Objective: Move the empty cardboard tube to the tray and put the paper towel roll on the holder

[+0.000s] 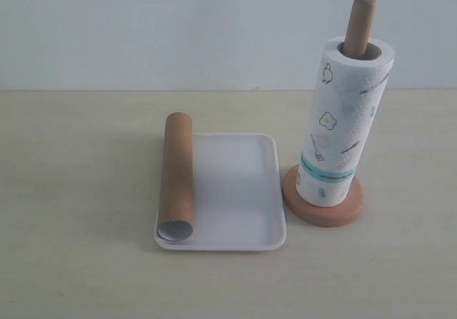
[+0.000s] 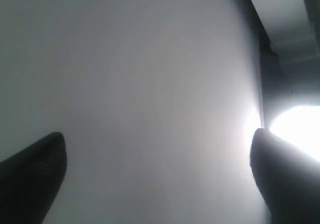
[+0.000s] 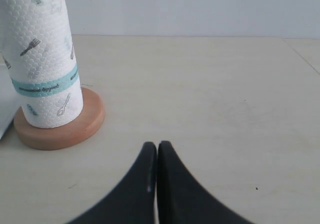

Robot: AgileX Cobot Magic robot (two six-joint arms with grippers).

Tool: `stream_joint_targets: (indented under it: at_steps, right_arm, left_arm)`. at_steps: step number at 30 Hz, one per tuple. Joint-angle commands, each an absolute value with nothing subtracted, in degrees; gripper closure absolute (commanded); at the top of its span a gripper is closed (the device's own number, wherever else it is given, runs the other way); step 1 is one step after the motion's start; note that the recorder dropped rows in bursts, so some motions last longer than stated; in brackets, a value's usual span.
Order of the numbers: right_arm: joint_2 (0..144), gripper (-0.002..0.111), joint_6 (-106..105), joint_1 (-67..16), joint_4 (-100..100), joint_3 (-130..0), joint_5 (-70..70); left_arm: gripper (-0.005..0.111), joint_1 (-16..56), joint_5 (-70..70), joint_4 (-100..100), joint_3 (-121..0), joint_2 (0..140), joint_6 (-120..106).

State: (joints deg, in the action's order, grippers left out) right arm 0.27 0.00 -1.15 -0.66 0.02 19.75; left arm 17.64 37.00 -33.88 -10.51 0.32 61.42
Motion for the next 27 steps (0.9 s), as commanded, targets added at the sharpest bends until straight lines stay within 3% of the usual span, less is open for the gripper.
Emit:
stream_joint_targets:
  at_steps: [1,5,9,27]
  right_arm:
    - [0.0,0.109,0.0,-1.3,-0.6,0.0,19.1]
    - [0.0,0.109,0.0,-1.3,-0.6,0.0,19.1]
    - [0.0,0.109,0.0,-1.3,-0.6,0.0,19.1]
    - [0.0,0.109,0.0,-1.3,-0.6,0.0,19.1]
  left_arm:
    - [0.015,17.6,28.8,-15.7,-10.3,0.0,42.0]
    - [0.015,17.6,18.7,-0.5,-10.3,0.0,23.1]
    - [0.015,17.6,12.4,2.7,-10.3,0.0,9.9]
    - [0.015,17.6,7.0,2.8,-5.4,0.0,8.5]
